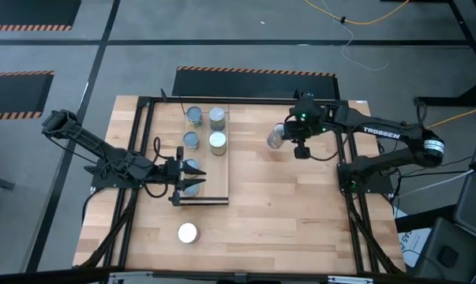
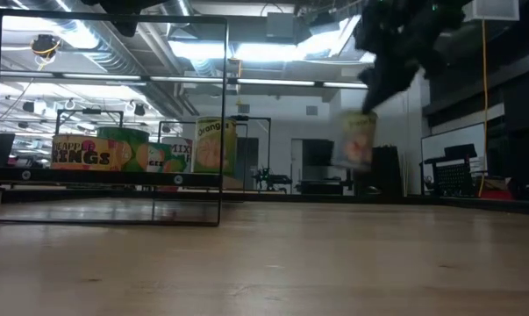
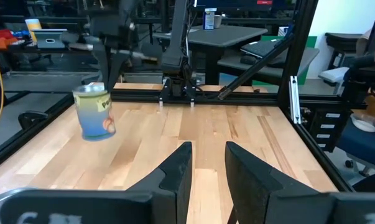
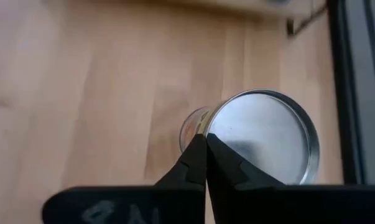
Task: Pick and place cans onto a shelf
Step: Put the large canned peaches on the shelf
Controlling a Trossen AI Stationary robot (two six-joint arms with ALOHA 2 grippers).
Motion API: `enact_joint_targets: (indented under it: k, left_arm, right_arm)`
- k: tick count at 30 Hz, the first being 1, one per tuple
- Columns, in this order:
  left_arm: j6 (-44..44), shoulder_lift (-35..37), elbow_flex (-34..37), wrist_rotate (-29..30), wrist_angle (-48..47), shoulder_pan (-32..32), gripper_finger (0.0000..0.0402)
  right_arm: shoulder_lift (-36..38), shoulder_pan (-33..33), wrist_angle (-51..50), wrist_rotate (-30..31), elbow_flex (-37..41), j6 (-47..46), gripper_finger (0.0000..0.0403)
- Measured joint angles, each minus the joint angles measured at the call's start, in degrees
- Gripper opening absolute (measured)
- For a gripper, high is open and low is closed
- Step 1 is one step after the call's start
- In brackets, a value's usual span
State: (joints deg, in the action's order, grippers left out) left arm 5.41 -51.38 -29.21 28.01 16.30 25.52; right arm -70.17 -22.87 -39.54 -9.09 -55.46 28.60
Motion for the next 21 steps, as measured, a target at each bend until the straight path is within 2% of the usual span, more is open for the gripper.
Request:
enact_joint_targets:
  k: [10, 21]
  left_arm:
    - [0.0, 0.0, 0.0, 0.0, 0.0, 0.0, 0.0089]
    - [0.0, 0.0, 0.0, 0.0, 0.0, 0.0, 0.0089]
  right_arm:
    - [-1.5, 9.7, 1.1, 0.0, -10.1, -8.7, 0.0001]
    - [-17.5, 18.5, 1.2, 0.0, -25.8, -16.5, 0.0]
